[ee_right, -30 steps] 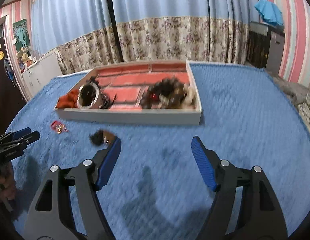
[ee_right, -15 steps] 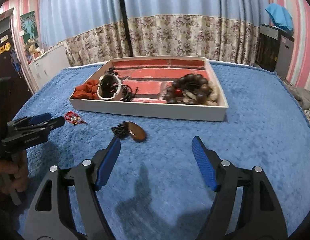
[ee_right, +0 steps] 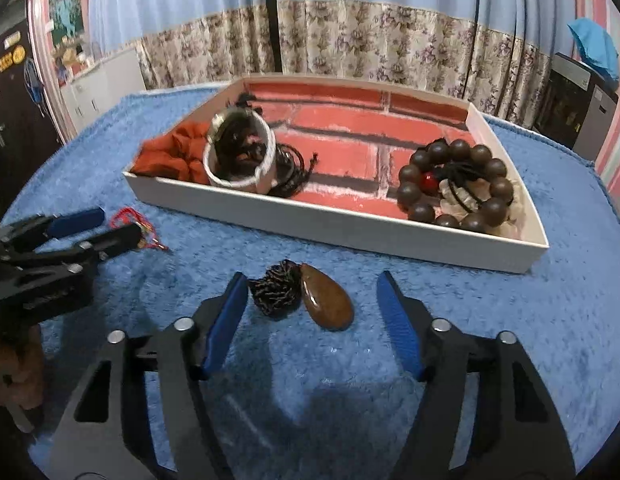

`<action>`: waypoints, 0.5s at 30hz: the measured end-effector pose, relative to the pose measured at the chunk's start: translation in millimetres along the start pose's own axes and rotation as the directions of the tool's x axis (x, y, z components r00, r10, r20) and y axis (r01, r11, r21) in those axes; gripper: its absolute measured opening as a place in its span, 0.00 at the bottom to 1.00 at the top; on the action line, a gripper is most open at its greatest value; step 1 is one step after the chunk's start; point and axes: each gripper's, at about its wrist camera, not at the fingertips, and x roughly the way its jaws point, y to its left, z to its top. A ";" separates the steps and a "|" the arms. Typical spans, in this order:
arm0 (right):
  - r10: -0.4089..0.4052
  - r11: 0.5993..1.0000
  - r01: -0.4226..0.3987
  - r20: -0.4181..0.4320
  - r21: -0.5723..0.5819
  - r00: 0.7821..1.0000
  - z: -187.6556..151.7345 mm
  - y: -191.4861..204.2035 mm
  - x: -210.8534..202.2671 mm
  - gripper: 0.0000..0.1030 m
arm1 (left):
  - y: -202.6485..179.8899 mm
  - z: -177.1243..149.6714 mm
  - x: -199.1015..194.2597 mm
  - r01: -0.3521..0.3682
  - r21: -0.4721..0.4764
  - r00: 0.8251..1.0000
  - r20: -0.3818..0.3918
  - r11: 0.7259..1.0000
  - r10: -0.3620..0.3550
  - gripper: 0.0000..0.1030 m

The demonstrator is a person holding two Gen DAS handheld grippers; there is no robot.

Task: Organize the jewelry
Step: 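Grasp the red cord bracelet with the left tool while the right tool grasps the brown stone pendant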

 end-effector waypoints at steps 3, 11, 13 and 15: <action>-0.001 1.000 0.001 -0.016 0.003 1.000 1.5 -2.8 5.5 0.45 | -0.2 1.3 2.8 0.005 0.001 1.000 -0.003 1.000 -0.005 0.63; 0.038 0.995 -0.037 -0.008 0.094 0.999 1.1 -28.1 5.4 0.28 | 1.2 4.3 12.0 0.021 -0.011 0.999 -0.025 1.000 -0.021 0.63; 0.041 0.995 -0.040 -0.006 0.096 0.999 0.8 -28.7 4.4 0.28 | 3.7 4.3 13.2 0.018 -0.025 0.999 -0.030 1.000 -0.018 0.63; 0.047 0.994 -0.046 -0.006 0.101 0.999 0.5 -29.5 3.8 0.28 | 5.8 4.2 14.4 0.026 -0.037 0.999 -0.032 0.999 -0.027 0.63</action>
